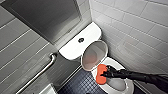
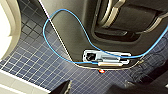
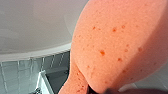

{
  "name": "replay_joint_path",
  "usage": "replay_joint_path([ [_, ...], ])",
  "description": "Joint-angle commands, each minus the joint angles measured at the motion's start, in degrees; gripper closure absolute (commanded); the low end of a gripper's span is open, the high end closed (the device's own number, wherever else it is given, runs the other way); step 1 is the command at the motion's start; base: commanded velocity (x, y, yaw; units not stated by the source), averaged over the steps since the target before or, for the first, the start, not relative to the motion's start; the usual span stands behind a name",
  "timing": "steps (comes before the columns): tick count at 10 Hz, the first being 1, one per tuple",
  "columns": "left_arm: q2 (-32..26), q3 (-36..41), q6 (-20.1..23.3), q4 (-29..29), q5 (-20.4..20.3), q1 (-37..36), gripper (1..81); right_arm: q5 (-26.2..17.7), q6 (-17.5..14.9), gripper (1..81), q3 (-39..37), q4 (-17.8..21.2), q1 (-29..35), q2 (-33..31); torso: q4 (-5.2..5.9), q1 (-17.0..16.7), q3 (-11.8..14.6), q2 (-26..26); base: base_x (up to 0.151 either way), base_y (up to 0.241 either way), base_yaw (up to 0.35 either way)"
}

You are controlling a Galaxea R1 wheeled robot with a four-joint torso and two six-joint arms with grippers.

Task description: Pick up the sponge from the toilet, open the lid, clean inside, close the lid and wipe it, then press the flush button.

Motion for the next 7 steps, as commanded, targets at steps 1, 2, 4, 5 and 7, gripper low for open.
replay_joint_path([
  [1, -0.1, -0.5, 0.4, 0.2, 5.2, 2.7, 1.0, -1.8, 0.4, 81.1, -12.1, 0.2, 5.0, 12.6, 0.00, 0.0, 0.0, 0.0, 0.000, 0.000, 0.000],
  [2, -0.1, -0.5, 0.3, 0.2, 5.2, 2.7, 1.0, -1.7, 0.5, 81.1, -13.5, 0.3, 4.4, 13.8, 0.00, 0.0, 0.0, 0.0, 0.000, 0.000, 0.000],
  [4, 0.0, -0.5, 0.4, 0.2, 5.2, 2.8, 1.0, -0.3, 2.6, 81.1, -16.3, -0.2, 0.5, 16.3, 0.00, 0.0, 0.0, 0.0, 0.000, 0.000, 0.000],
  [5, -0.1, -0.5, 0.4, 0.2, 5.2, 2.7, 1.0, 2.6, 2.6, 81.1, -19.4, -0.2, -1.8, 17.1, 0.00, 0.0, 0.0, 0.0, 0.000, 0.000, 0.000],
  [7, -0.2, -0.5, 0.3, 0.2, 5.2, 3.0, 1.0, 4.7, 2.7, 81.1, -21.5, -0.2, -4.6, 17.2, 0.00, 0.0, 0.0, 0.0, 0.000, 0.000, 0.000],
])
